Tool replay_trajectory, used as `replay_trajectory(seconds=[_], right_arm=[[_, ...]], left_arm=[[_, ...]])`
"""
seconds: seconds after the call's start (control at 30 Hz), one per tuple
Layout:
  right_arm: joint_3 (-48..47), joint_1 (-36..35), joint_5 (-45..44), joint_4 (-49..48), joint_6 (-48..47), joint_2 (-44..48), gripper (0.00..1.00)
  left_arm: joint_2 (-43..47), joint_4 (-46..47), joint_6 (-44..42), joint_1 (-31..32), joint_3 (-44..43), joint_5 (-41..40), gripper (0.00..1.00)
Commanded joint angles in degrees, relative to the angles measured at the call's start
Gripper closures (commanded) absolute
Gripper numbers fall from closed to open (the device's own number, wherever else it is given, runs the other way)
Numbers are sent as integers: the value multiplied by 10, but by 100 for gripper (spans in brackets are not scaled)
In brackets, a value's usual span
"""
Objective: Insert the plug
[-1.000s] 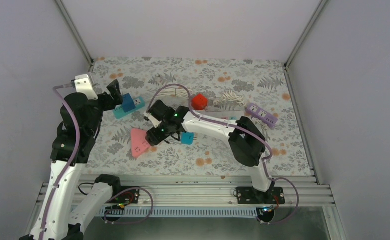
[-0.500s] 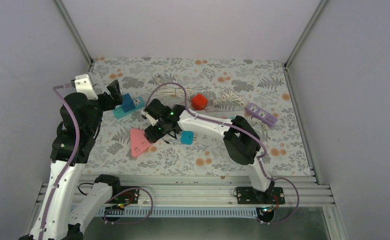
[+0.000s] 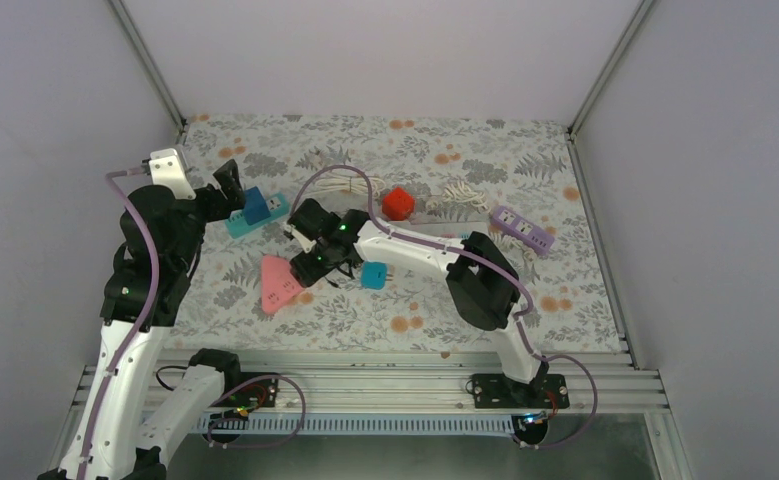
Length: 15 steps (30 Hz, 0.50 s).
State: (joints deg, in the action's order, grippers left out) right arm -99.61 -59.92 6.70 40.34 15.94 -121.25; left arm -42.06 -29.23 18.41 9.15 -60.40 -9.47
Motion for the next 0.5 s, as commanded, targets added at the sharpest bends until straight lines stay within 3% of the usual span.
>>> replay_trajectory(seconds=[0.0,0.47], right_arm=[[-9,1,-12,24,3,-13,56],[-45,-11,-69,86,19,-69,57]], left_arm=[[-1,1,-9,-1,-2,0,0],[-10,3,-10,-2,-3,1,0]])
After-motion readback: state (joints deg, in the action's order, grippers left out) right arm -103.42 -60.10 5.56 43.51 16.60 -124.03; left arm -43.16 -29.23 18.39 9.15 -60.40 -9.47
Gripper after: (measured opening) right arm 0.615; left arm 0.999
